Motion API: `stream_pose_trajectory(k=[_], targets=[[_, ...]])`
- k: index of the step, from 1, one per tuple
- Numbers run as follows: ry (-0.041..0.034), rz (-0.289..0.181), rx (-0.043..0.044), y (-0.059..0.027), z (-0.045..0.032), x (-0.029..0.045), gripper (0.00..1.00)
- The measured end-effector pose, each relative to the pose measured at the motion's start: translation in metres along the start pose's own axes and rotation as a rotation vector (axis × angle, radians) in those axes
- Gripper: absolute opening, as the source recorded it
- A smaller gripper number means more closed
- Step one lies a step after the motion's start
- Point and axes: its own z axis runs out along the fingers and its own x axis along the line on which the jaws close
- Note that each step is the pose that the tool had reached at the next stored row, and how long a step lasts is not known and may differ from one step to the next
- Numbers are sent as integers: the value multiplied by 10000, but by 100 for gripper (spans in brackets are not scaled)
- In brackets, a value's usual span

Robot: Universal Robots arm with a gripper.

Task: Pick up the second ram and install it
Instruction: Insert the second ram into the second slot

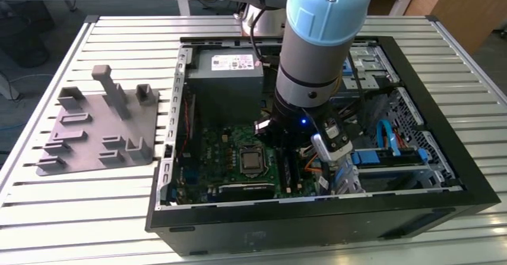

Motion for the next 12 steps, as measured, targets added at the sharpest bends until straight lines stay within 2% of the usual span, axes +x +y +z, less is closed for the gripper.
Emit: stream_pose_trajectory(k=[12], targets=[[1, 0, -16, -9, 3, 0, 14]])
